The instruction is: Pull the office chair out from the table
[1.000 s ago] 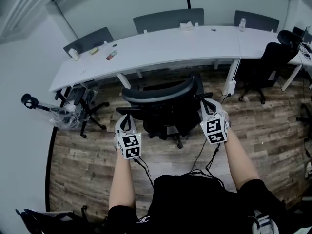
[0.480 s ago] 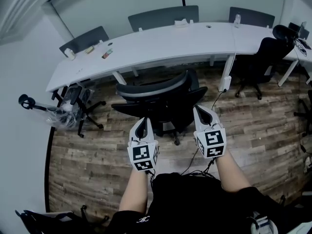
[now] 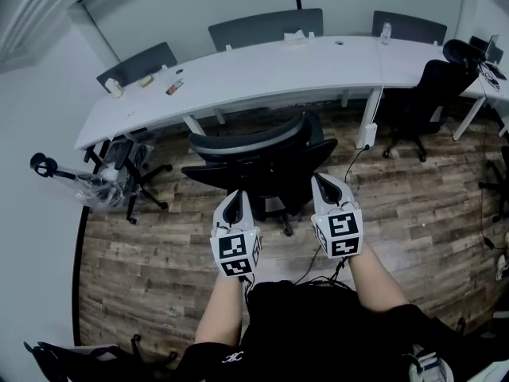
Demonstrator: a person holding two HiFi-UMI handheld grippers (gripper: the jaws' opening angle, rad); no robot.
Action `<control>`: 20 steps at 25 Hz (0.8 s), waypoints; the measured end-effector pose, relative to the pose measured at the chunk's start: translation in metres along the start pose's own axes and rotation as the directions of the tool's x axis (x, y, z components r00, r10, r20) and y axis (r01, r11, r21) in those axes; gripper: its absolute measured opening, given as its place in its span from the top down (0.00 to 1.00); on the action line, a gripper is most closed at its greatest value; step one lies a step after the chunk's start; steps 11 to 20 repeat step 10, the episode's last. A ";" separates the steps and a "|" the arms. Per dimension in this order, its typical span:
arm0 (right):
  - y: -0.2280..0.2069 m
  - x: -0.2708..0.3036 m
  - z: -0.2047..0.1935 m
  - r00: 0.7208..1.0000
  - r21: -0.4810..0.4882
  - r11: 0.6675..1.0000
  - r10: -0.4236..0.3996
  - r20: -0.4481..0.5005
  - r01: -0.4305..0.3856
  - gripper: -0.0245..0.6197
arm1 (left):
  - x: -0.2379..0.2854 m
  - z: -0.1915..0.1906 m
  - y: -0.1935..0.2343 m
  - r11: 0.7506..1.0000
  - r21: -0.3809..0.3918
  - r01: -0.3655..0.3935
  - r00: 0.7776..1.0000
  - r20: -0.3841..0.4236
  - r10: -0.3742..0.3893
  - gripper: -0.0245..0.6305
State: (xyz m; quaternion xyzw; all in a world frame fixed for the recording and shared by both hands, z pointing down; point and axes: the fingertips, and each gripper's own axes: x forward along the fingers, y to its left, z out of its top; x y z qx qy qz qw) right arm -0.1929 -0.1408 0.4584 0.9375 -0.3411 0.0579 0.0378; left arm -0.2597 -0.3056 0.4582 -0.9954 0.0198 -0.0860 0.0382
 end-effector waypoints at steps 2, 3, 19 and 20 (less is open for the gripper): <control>0.003 0.001 0.001 1.000 -0.001 1.000 0.008 0.000 -0.008 0.95 | -0.002 0.000 0.003 0.999 -0.037 0.000 1.000 0.001 0.000 0.95; 0.005 0.001 0.001 1.000 -0.005 1.000 0.011 0.000 -0.011 0.95 | -0.002 -0.001 0.004 0.999 -0.050 -0.001 1.000 0.001 0.001 0.95; 0.014 0.006 0.001 1.000 -0.027 0.999 0.023 0.008 -0.023 0.95 | -0.004 -0.002 0.017 0.995 -0.095 -0.020 0.999 0.031 0.023 0.95; 0.014 0.006 0.001 1.000 -0.027 0.999 0.023 0.008 -0.023 0.95 | -0.004 -0.002 0.017 0.995 -0.095 -0.020 0.999 0.031 0.023 0.95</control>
